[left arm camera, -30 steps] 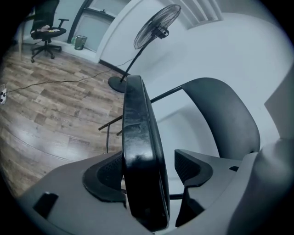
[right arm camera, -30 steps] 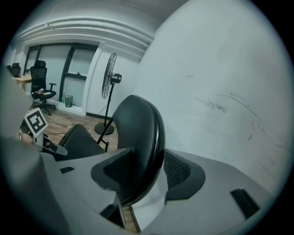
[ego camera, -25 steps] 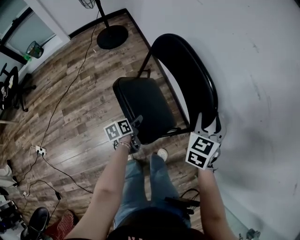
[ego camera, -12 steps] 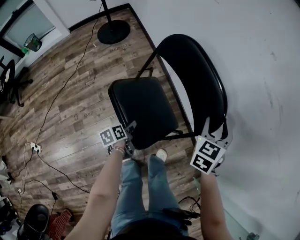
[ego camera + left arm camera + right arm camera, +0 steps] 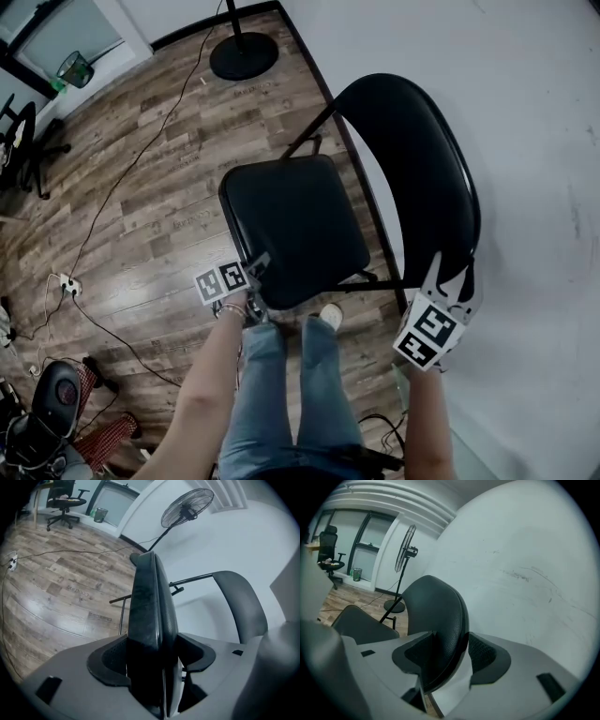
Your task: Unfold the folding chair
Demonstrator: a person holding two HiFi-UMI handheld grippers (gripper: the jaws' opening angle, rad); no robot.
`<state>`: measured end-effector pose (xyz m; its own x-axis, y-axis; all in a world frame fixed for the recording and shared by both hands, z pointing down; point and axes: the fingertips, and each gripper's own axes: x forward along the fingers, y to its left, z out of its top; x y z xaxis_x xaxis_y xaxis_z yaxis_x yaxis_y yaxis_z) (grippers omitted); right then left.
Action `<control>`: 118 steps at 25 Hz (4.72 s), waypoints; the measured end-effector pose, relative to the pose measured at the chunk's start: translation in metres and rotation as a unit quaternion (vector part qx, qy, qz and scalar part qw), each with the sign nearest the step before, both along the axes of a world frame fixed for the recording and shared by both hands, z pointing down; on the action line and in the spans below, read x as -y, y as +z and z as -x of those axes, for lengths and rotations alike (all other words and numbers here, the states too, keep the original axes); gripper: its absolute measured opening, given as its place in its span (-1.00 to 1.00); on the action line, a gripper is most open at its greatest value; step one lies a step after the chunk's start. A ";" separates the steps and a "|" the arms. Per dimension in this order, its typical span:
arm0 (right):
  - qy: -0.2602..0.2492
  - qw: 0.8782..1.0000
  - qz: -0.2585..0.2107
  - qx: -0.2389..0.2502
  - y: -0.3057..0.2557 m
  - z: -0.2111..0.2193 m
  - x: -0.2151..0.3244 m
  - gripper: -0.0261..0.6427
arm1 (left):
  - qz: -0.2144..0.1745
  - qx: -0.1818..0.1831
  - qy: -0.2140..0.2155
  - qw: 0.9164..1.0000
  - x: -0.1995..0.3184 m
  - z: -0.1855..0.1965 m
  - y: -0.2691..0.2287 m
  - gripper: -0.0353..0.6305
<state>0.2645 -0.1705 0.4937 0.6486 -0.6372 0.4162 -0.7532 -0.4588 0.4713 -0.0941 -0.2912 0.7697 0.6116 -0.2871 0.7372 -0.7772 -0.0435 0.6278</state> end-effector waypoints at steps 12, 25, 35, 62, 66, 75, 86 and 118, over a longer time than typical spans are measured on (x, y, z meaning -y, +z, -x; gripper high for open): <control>0.016 0.999 -0.014 -0.038 0.023 0.016 -0.001 -0.27 | 0.007 -0.031 0.005 0.999 0.000 0.038 0.045 0.04; 0.034 0.998 -0.001 -0.056 0.044 0.051 0.000 -0.28 | 0.022 -0.056 0.025 0.998 -0.002 0.067 0.092 0.37; 0.062 0.995 0.030 -0.073 0.057 0.085 0.002 -0.28 | 0.051 -0.042 0.020 0.998 0.002 0.095 0.130 0.42; 0.117 0.979 0.086 -0.141 0.085 0.090 0.008 -0.36 | 0.076 -0.023 0.010 0.997 0.008 0.116 0.173 0.49; 0.116 0.978 0.079 -0.152 0.084 0.106 0.008 -0.36 | 0.077 -0.019 0.010 0.997 0.009 0.124 0.179 0.49; 0.131 0.976 0.077 -0.153 0.086 0.108 0.007 -0.36 | 0.038 0.055 0.035 0.997 0.015 0.132 0.173 0.52; 0.110 0.975 0.096 -0.167 0.088 0.110 0.005 -0.37 | 0.021 0.134 0.046 0.990 0.000 0.156 0.134 0.61; 0.014 0.975 0.219 -0.046 0.092 0.120 -0.005 -0.39 | -0.092 0.145 0.030 0.985 -0.002 0.122 -0.080 0.61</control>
<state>0.1450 -0.1655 0.5858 0.7106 -0.3936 0.5832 -0.6884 -0.2178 0.6919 -0.2158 -0.2891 0.6893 0.4029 -0.4028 0.8218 -0.9152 -0.1866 0.3572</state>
